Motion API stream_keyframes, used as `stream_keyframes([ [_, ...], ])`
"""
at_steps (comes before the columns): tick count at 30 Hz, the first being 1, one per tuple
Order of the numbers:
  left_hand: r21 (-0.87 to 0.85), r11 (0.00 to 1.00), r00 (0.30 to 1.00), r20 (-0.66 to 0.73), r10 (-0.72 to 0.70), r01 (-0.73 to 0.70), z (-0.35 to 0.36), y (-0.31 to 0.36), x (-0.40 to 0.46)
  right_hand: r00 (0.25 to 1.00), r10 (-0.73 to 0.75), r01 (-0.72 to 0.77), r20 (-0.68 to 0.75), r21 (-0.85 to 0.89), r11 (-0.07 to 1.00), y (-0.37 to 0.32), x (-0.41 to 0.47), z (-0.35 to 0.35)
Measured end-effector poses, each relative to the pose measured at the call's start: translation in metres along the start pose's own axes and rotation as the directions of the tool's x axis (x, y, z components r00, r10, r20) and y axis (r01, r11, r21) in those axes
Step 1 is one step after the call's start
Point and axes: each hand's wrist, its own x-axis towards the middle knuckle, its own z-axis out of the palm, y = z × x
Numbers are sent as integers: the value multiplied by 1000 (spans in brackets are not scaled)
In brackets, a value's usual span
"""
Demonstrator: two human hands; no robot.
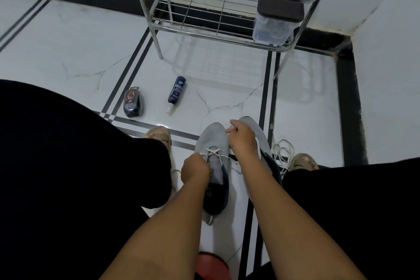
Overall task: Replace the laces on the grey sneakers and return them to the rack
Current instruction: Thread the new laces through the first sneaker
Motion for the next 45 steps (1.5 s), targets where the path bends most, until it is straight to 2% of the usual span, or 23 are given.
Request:
stream_keyframes([
  [2, -153, 988, 999, -16, -40, 37, 2, -9, -1, 996, 69, -70, 56, 7, 998, 6, -8, 9],
  [4, -234, 971, 999, 14, -48, 50, -1, -15, 1, 980, 107, -80, 169, -158, 984, 17, -18, 19],
  [7, -289, 955, 997, 59, -58, 72, -3, -18, 4, 954, 86, 38, 287, -401, 916, 29, -33, 30],
  [10, -263, 964, 997, 78, -29, 48, -2, -17, 4, 965, 41, 105, 259, -525, 845, 30, -38, 39],
  [14, -270, 962, 997, 73, -11, 31, -1, -19, 5, 973, 7, 130, 230, -574, 809, 32, -43, 44],
  [18, -258, 966, 998, 68, 1, 17, 0, -16, 3, 971, -5, 147, 239, -583, 799, 30, -45, 45],
  [23, -289, 955, 997, 53, -61, 74, -1, -10, 0, 992, 1, 67, 124, -542, 837, 31, -47, 44],
  [27, -255, 967, 997, 77, 25, -4, 5, -12, 9, 973, -229, 192, 37, -681, 707, 35, -52, 29],
  [28, -236, 971, 997, 70, 41, -24, 6, -13, 11, 975, -222, 181, 27, -682, 709, 36, -55, 23],
  [30, -212, 976, 995, 75, 66, -48, 8, -13, 14, 995, -68, 95, 66, -675, 731, 41, -59, 12],
  [32, -249, 968, 998, 49, 36, -23, 10, -13, 14, 985, 60, 78, 162, -727, 682, 49, -63, 9],
  [34, -466, 883, 994, -50, -93, 59, -1, -11, 16, 979, 113, 39, 167, -707, 706, 56, -63, 8],
  [35, -635, 770, 977, -116, -178, 65, -16, -12, 25, 978, 139, 5, 154, -687, 727, 57, -62, 7],
  [37, -894, 448, 933, -153, -324, 9, -58, -8, 45, 971, 193, -56, 139, -657, 752, 57, -60, 6],
  [38, -955, 294, 918, -145, -368, -34, -82, -3, 54, 967, 218, -86, 132, -636, 767, 57, -58, 4],
  [39, -974, 215, 896, -160, -413, -75, -101, 3, 58, 963, 237, -108, 128, -622, 776, 56, -56, 3],
  [40, -965, 234, 882, -211, -422, -119, -115, 12, 60, 961, 246, -117, 129, -617, 778, 56, -55, 3],
  [41, -919, 360, 876, -302, -375, -163, -122, 23, 58, 959, 250, -118, 130, -620, 776, 56, -53, 3],
  [42, -788, 588, 898, -377, -228, -182, -120, 33, 52, 959, 252, -117, 132, -625, 772, 55, -52, 4],
  [43, -556, 810, 937, -349, -23, -187, -108, 41, 40, 959, 249, -110, 135, -632, 767, 54, -52, 5],
  [44, -269, 939, 962, -224, 158, -216, -89, 39, 29, 959, 245, -100, 142, -639, 763, 53, -52, 5],
  [45, -39, 969, 968, -66, 241, -244, -65, 30, 23, 960, 238, -92, 146, -641, 762, 52, -52, 6],
])
